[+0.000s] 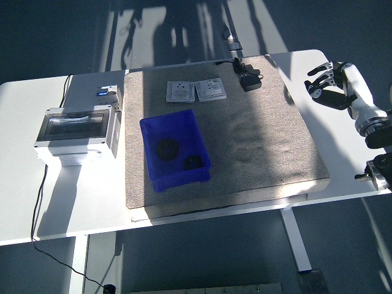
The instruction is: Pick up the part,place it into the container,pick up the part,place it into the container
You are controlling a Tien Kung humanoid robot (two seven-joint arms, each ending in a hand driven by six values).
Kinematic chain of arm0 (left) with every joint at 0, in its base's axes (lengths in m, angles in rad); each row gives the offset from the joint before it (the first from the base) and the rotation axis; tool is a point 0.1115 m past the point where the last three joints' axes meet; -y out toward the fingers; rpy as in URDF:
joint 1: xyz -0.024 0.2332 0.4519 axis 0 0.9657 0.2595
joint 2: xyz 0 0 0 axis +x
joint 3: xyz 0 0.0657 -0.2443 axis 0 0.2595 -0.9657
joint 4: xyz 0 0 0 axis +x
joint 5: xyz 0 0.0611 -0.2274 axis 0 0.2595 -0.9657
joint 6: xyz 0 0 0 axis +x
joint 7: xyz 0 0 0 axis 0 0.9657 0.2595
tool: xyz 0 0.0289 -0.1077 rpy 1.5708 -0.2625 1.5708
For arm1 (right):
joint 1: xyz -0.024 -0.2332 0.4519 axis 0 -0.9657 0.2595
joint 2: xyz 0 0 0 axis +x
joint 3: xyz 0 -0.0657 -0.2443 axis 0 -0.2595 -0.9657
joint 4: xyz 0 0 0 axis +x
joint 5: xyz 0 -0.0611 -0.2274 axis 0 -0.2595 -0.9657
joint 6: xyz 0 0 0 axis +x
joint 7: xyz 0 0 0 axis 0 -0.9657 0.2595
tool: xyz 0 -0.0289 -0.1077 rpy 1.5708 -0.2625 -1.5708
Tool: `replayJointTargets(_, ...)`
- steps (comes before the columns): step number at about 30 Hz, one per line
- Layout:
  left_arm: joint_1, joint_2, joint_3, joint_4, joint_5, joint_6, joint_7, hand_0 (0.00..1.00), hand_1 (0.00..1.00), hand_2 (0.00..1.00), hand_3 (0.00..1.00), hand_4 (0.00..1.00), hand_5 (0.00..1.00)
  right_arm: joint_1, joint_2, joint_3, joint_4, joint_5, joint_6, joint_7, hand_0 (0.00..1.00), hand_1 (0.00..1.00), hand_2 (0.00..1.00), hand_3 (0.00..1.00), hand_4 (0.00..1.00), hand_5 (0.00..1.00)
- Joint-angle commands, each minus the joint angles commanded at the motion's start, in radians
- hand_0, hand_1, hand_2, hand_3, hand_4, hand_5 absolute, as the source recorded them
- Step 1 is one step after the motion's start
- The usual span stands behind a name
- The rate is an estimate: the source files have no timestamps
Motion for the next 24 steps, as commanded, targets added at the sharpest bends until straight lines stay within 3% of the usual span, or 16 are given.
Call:
replayJointTargets(4,-0.001,0.003,-0.001,0.000,-0.003,0.001,0.002,0.619,0.630,0.616,0.622,0.617,0.849,-0.007,-0.004,0.016,-0.004,0.031,-0.087,0.020,0.621,0.362,0.349,0.458,0.637,0.002)
replayJointTargets(7,-0.001,0.004,-0.002,0.000,0.000,0.000,0.004,0.619,0.629,0.616,0.622,0.619,0.851,-0.012,-0.006,0.033,-0.002,0.032,-0.106,0.022,0.618,0.361,0.350,0.457,0.637,0.002)
replayJointTargets(21,-0.003,0.006,0.005,0.000,0.002,-0.003,0.003,0.620,0.629,0.620,0.621,0.620,0.849,-0.019,-0.022,0.055,0.013,0.054,0.013,0.063,0.618,0.333,0.356,0.479,0.638,0.002)
replayJointTargets(24,-0.003,0.007,0.008,0.000,-0.002,-0.004,0.003,0.620,0.630,0.620,0.621,0.620,0.848,-0.019,-0.023,0.049,0.017,0.096,-0.005,0.096,0.630,0.331,0.359,0.484,0.640,0.002)
